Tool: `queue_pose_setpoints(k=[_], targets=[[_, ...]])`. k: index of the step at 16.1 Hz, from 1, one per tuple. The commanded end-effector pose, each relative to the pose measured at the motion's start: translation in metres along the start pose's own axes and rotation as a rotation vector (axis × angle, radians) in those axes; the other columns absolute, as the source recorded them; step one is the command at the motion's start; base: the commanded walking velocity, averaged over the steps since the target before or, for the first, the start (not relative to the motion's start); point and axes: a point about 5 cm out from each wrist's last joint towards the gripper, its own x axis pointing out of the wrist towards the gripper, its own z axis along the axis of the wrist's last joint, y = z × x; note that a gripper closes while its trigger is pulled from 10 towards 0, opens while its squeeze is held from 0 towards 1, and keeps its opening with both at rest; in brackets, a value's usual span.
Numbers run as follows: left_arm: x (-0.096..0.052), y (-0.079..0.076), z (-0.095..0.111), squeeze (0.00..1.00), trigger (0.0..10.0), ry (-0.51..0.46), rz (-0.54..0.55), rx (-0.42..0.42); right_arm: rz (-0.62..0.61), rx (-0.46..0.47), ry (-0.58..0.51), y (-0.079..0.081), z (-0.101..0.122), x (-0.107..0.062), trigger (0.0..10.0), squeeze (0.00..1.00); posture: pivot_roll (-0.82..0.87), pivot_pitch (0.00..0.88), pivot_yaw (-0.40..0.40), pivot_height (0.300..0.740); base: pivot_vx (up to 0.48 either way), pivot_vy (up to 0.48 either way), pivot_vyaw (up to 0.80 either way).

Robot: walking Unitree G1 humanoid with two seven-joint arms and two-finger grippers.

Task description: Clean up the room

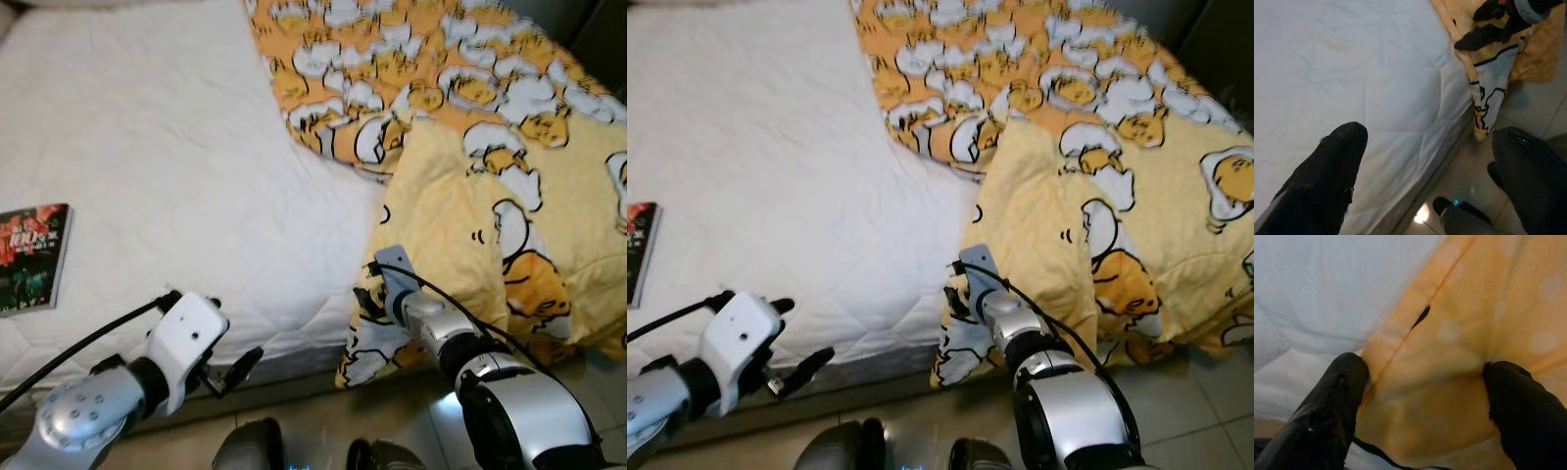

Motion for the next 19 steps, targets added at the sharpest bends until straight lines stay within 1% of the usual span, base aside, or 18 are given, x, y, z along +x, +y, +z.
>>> queue_pose_setpoints(k=[1, 3, 5, 11, 15, 17, 19], targets=[[-0.0078, -0.0003, 0.0018, 0.64, 10.0, 0.011, 0.013, 0.007, 0.001, 0.020, 0.016, 0.0000, -0.0062, -0.0001, 0.0, 0.00, 0.22, 0.237, -0.021, 0.740, 0.000, 0.000, 0.00], [-0.0124, -0.0026, 0.0013, 0.64, 10.0, 0.025, 0.011, 0.001, -0.002, 0.015, 0.020, -0.0003, -0.0076, -0.0001, 0.0, 0.00, 0.22, 0.242, -0.025, 0.740, 0.000, 0.000, 0.00], [-0.0137, -0.0049, 0.0017, 0.64, 10.0, 0.028, 0.011, -0.006, 0.005, 0.016, 0.023, 0.0007, -0.0100, -0.0002, 0.0, 0.00, 0.22, 0.230, -0.028, 0.740, 0.000, 0.000, 0.00], [-0.0139, -0.0065, 0.0043, 0.65, 10.0, 0.030, 0.007, -0.022, 0.016, 0.019, 0.026, 0.0020, -0.0112, -0.0001, 0.0, 0.00, 0.21, 0.217, -0.032, 0.740, 0.000, 0.000, 0.00], [-0.0127, -0.0069, 0.0045, 0.64, 10.0, 0.033, 0.006, -0.027, 0.008, 0.018, 0.022, -0.0022, -0.0105, -0.0007, 0.0, 0.00, 0.21, 0.221, -0.036, 0.740, 0.000, 0.000, 0.00], [-0.0122, -0.0076, 0.0043, 0.65, 10.0, 0.034, 0.006, -0.031, 0.002, 0.031, 0.005, -0.0060, -0.0090, -0.0013, 0.0, 0.00, 0.20, 0.212, -0.037, 0.740, 0.000, 0.000, 0.00], [-0.0114, -0.0074, 0.0044, 0.64, 10.0, 0.032, 0.007, -0.032, 0.004, 0.041, -0.002, -0.0063, -0.0083, -0.0014, 0.0, 0.00, 0.20, 0.208, -0.038, 0.740, 0.000, 0.000, 0.00]])
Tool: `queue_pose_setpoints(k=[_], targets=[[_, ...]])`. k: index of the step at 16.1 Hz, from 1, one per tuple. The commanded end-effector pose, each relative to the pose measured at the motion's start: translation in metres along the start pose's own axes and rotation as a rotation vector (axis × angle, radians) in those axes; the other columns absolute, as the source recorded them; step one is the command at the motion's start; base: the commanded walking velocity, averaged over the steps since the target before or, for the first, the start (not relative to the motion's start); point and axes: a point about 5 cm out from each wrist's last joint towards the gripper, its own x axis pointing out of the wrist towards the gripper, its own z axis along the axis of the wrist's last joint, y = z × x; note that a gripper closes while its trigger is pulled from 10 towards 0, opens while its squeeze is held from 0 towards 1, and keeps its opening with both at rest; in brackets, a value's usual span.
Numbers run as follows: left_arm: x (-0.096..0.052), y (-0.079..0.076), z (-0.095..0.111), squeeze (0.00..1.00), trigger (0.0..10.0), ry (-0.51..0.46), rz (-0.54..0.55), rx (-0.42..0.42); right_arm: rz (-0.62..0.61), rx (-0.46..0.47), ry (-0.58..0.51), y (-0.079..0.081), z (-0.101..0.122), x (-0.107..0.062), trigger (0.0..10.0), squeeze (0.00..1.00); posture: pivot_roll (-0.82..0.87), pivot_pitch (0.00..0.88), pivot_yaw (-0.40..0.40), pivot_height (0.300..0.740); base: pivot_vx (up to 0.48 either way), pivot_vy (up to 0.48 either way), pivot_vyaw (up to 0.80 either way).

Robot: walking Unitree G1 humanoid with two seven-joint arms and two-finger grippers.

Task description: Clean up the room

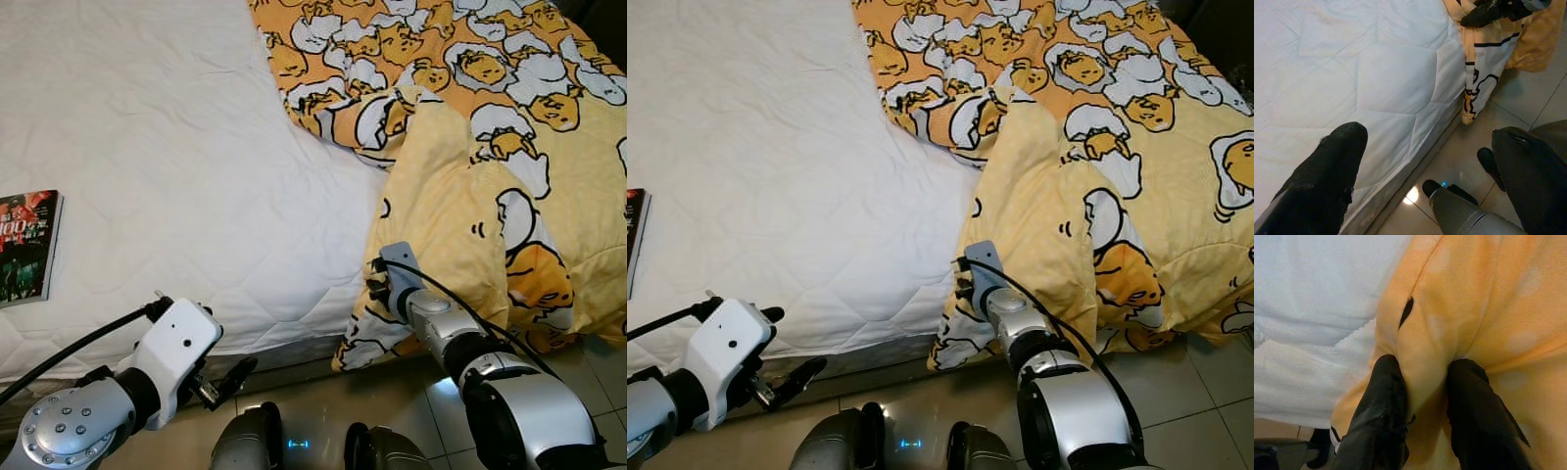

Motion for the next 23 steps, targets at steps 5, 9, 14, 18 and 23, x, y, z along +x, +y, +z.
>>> queue_pose_setpoints(k=[5, 9, 14, 18, 23], targets=[[0.008, 0.001, 0.003, 0.65, 10.0, -0.015, -0.018, 0.007, 0.041, -0.002, 0.016, -0.003, -0.012, -0.002, 0.0, 0.00, 0.17, 0.189, -0.021, 0.740, 0.000, 0.000, 0.00], [0.019, 0.004, 0.007, 0.65, 10.0, -0.037, -0.046, 0.022, 0.230, -0.046, 0.014, -0.010, -0.035, -0.011, 0.0, 0.00, 0.13, 0.170, -0.003, 0.740, 0.000, 0.000, 0.00], [0.030, 0.004, 0.011, 0.64, 10.0, -0.049, -0.098, 0.041, 0.793, -0.263, 0.314, -0.015, -0.154, -0.101, 0.0, 0.00, 0.09, 0.153, 0.023, 0.740, 0.000, 0.000, 0.00], [0.032, 0.006, 0.011, 0.64, 10.0, -0.046, -0.122, 0.056, 0.715, -0.315, 0.415, -0.021, -0.186, -0.109, 10.0, 0.00, 0.09, 0.153, 0.039, 0.740, 0.000, 0.000, 0.00], [0.033, 0.006, 0.009, 0.64, 10.0, -0.038, -0.131, 0.065, 0.697, -0.305, 0.382, -0.005, -0.191, -0.098, 10.0, 1.00, 0.09, 0.147, 0.033, 0.740, 0.000, 0.000, 0.00]])
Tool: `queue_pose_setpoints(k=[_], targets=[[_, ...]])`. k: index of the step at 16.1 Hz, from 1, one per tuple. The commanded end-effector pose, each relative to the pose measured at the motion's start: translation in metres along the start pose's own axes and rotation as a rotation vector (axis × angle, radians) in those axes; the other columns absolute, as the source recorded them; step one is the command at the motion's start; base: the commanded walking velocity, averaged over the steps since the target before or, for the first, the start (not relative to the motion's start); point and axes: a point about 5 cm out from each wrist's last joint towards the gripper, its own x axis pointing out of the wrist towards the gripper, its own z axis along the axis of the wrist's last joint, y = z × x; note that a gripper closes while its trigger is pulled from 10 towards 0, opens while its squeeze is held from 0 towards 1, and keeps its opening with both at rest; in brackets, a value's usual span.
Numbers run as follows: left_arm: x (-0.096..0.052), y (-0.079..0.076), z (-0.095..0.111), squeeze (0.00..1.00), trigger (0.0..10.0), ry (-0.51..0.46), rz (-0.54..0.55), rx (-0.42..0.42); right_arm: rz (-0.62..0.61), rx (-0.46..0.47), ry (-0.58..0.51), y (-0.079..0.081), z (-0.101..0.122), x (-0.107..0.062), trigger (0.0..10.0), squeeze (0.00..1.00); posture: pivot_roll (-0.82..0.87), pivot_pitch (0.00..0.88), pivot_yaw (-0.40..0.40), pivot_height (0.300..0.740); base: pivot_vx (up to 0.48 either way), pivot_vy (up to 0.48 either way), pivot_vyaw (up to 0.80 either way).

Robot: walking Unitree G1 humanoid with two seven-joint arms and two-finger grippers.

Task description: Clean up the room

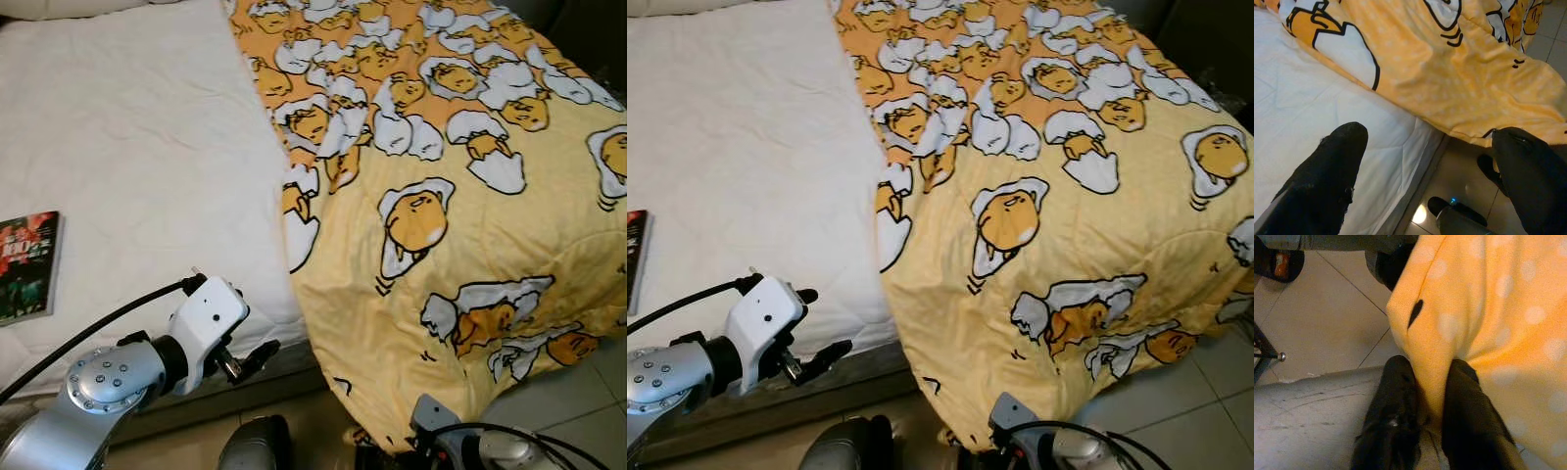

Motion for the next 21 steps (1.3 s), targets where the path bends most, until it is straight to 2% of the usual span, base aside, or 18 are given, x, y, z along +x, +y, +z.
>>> queue_pose_setpoints(k=[1, 4, 6, 8, 11, 12, 13, 15, 16, 21], targets=[[0.000, -0.002, -0.003, 0.65, 10.0, 0.012, -0.016, 0.007, 0.021, 0.010, 0.033, 0.003, -0.010, -0.001, 10.0, 1.00, 0.08, 0.136, 0.031, 0.740, 0.000, 0.000, 0.00], [0.002, -0.002, -0.008, 0.64, 10.0, 0.019, -0.006, 0.005, -0.035, -0.037, 0.011, -0.010, 0.000, -0.007, 10.0, 1.00, 0.08, 0.087, 0.029, 0.740, 0.000, 0.000, 0.00], [0.006, -0.002, -0.013, 0.65, 10.0, 0.005, 0.038, -0.055, -0.122, -0.074, -0.083, -0.026, 0.023, -0.018, 10.0, 1.00, 0.05, 0.000, 0.030, 0.740, 0.000, 0.000, 0.00], [0.011, -0.001, -0.020, 0.65, 10.0, 0.012, 0.072, -0.076, -0.166, -0.077, -0.142, -0.033, 0.040, -0.023, 10.0, 1.00, 0.04, 0.000, 0.032, 0.740, 0.000, 0.000, 0.00], [0.025, 0.002, -0.033, 0.64, 10.0, -0.002, 0.190, -0.176, -0.290, -0.060, -0.249, -0.034, 0.056, -0.028, 10.0, 1.00, 0.01, 0.000, 0.043, 0.740, 0.000, 0.000, 0.00], [0.030, 0.008, -0.039, 0.64, 10.0, -0.009, 0.289, -0.249, -0.401, -0.031, -0.333, -0.038, 0.066, -0.033, 10.0, 1.00, 0.00, 0.000, 0.047, 0.740, 0.000, 0.000, 0.00], [0.032, 0.010, -0.041, 0.64, 10.0, -0.012, 0.325, -0.274, -0.441, -0.014, -0.362, -0.039, 0.070, -0.036, 10.0, 1.00, 0.00, 0.000, 0.047, 0.740, 0.000, 0.000, 0.00], [0.037, 0.019, -0.050, 0.65, 10.0, -0.057, 0.478, -0.338, -0.703, 0.160, -0.574, -0.050, 0.093, -0.055, 10.0, 1.00, -0.02, 0.000, 0.043, 0.740, 0.000, 0.000, 0.00], [0.040, 0.021, -0.051, 0.67, 10.0, -0.054, 0.513, -0.348, -0.778, 0.247, -0.648, -0.049, 0.101, -0.062, 10.0, 1.00, -0.02, 0.000, 0.038, 0.740, 0.000, -0.289, 0.00], [0.043, 0.030, -0.051, 0.66, 10.0, -0.071, 0.605, -0.340, -0.783, 0.325, -0.712, -0.032, 0.114, -0.055, 10.0, 1.00, -0.02, 0.000, 0.021, 0.740, 0.000, -0.411, 0.00]])
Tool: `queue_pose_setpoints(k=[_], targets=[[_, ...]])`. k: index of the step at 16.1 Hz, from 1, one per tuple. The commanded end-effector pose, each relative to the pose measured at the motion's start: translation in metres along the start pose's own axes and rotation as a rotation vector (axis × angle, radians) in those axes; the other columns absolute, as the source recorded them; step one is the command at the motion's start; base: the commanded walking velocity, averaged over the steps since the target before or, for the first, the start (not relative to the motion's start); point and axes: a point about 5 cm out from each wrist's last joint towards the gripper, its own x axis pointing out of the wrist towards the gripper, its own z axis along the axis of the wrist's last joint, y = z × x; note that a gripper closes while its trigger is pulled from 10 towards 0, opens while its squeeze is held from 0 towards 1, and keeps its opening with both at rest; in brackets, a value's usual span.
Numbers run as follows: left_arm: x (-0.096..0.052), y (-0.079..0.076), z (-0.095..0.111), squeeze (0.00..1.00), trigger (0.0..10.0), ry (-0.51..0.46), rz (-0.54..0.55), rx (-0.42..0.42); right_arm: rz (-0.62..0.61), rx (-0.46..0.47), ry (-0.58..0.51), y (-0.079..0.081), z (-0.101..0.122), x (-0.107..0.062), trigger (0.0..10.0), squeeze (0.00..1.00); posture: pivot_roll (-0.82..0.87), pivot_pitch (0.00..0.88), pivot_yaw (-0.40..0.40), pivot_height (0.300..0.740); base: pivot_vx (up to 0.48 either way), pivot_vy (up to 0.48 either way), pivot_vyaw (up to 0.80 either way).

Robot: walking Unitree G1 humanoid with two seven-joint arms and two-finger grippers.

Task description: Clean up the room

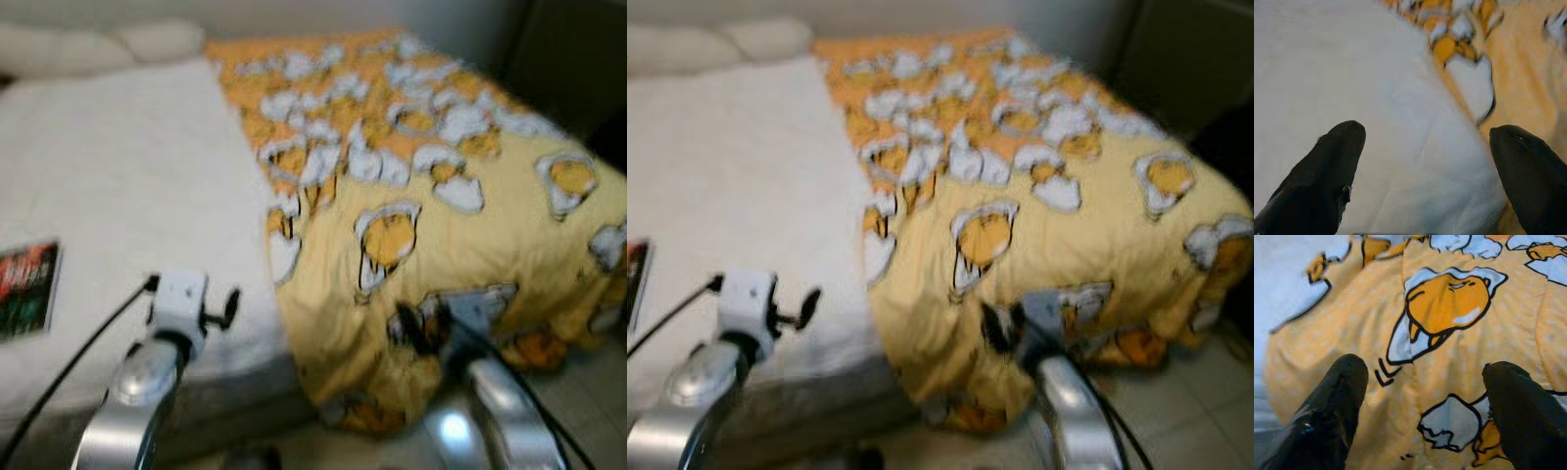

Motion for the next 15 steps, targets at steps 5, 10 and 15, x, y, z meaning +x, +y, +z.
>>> queue_pose_setpoints(k=[5, 10, 15], targets=[[0.009, 0.001, 0.011, 0.66, 10.0, -0.053, 0.040, 0.011, -0.051, -0.019, 0.001, -0.008, 0.010, 0.007, 10.0, 1.00, -0.01, 0.000, 0.003, 0.740, 0.000, -0.434, 0.00], [0.014, 0.004, 0.015, 0.66, 10.0, -0.069, 0.058, 0.029, -0.089, -0.018, 0.005, -0.016, 0.011, 0.011, 10.0, 1.00, 0.00, 0.000, -0.001, 0.740, 0.000, -0.434, 0.72], [0.018, 0.005, 0.015, 0.66, 10.0, -0.071, 0.059, 0.052, -0.108, -0.010, 0.008, -0.016, 0.006, 0.011, 10.0, 1.00, -0.01, 0.000, 0.008, 0.740, 0.000, -0.434, 0.00]])
